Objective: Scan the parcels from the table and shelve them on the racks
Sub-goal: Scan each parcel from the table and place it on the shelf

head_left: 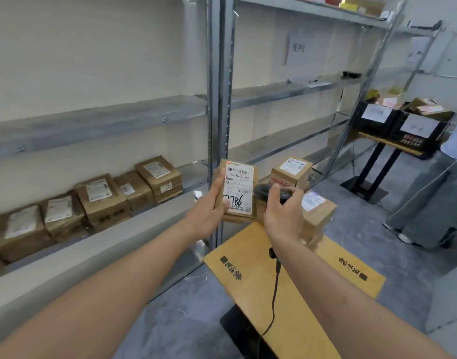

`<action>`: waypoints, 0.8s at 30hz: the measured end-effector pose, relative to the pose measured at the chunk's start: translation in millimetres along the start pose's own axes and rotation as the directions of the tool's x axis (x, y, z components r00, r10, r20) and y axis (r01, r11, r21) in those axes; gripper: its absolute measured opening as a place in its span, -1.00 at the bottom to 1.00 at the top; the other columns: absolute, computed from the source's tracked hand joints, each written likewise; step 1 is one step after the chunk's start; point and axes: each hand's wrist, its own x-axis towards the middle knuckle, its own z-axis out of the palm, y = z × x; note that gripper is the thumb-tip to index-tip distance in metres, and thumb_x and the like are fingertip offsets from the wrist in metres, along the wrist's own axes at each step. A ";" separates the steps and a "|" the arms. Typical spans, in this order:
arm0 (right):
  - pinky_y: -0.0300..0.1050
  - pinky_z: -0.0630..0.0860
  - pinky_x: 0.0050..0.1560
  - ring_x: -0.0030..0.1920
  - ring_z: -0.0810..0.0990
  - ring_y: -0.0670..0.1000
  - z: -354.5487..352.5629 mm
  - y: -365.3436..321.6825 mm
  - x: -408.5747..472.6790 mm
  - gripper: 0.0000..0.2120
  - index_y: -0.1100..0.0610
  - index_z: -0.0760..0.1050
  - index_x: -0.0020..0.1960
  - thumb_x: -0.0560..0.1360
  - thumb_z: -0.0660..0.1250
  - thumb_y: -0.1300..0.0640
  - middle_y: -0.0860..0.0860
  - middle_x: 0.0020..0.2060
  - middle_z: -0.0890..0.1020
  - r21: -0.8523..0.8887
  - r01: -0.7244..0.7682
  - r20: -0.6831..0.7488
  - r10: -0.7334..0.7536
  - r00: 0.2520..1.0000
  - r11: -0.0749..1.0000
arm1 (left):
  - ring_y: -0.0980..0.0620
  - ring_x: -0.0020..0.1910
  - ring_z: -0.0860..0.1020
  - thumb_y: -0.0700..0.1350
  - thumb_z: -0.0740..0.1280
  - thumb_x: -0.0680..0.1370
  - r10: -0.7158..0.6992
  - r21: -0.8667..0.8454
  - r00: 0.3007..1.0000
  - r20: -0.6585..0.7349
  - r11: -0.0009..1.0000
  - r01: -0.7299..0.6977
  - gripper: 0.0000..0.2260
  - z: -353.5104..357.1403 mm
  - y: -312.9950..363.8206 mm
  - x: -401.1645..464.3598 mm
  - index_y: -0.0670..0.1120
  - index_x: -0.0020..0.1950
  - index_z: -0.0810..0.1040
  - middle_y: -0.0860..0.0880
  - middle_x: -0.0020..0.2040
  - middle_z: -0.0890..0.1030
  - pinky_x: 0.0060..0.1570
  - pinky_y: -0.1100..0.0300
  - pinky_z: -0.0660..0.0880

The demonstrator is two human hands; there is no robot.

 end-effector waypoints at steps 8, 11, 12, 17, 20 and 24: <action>0.05 0.44 -0.05 -0.06 0.57 0.09 92.9 -41.8 -65.2 -0.66 0.01 0.31 0.24 0.70 0.10 -0.25 -0.01 -0.07 0.58 -0.038 0.148 0.219 -0.136 0.966 0.988 | -0.16 0.54 0.39 -0.03 0.10 0.78 -0.141 0.051 0.969 -0.203 0.987 0.154 -0.38 -99.7 -49.4 -79.4 0.36 0.66 -0.22 0.07 0.63 0.30 0.57 -0.03 0.23; 0.01 0.36 -0.06 -0.07 0.55 0.07 134.1 -57.0 -92.3 -0.67 -0.01 0.31 0.26 0.70 0.11 -0.25 -0.04 -0.05 0.59 -0.020 0.164 0.272 -0.153 0.950 0.986 | -0.18 0.53 0.41 0.01 0.10 0.77 -0.186 0.047 0.946 -0.267 0.977 0.206 -0.38 -136.5 -79.1 -103.8 0.43 0.62 -0.22 0.08 0.63 0.31 0.55 -0.03 0.26; 0.01 0.36 -0.05 -0.05 0.56 0.08 149.4 -61.1 -101.6 -0.66 -0.01 0.31 0.26 0.70 0.11 -0.25 -0.03 -0.04 0.60 -0.014 0.167 0.282 -0.156 0.947 0.986 | -0.17 0.53 0.41 0.02 0.10 0.77 -0.202 0.044 0.940 -0.275 0.974 0.223 -0.38 -148.7 -91.6 -110.8 0.45 0.62 -0.23 0.08 0.63 0.31 0.55 -0.04 0.27; 0.05 0.45 -0.03 -0.01 0.61 0.12 230.3 -80.1 -152.6 -0.68 -0.01 0.31 0.24 0.70 0.13 -0.24 -0.02 0.00 0.64 -0.032 0.181 0.320 -0.162 0.933 0.983 | 0.00 0.57 0.33 0.01 0.10 0.77 -0.220 0.003 0.928 -0.299 0.973 0.232 -0.39 -216.7 -152.1 -144.8 0.44 0.63 -0.20 0.20 0.63 0.26 0.58 0.06 0.20; 0.18 0.55 0.11 0.05 0.61 0.16 277.3 -87.7 -184.4 -0.65 0.00 0.30 0.26 0.69 0.13 -0.25 0.00 0.04 0.61 -0.064 0.186 0.352 -0.152 0.923 0.980 | 0.08 0.58 0.27 0.00 0.09 0.77 -0.251 -0.036 0.923 -0.292 0.967 0.252 -0.40 -256.5 -185.3 -166.3 0.40 0.65 -0.19 0.32 0.55 0.22 0.58 0.12 0.13; 0.07 0.44 0.07 0.00 0.54 0.13 330.4 -98.1 -221.2 -0.63 0.04 0.29 0.31 0.71 0.12 -0.22 0.01 0.04 0.58 -0.076 0.194 0.423 -0.145 0.895 0.978 | 0.01 0.63 0.24 0.01 0.09 0.76 -0.288 -0.040 0.905 -0.314 0.956 0.290 -0.40 -298.9 -218.6 -193.7 0.48 0.61 -0.20 0.35 0.57 0.16 0.63 -0.07 0.13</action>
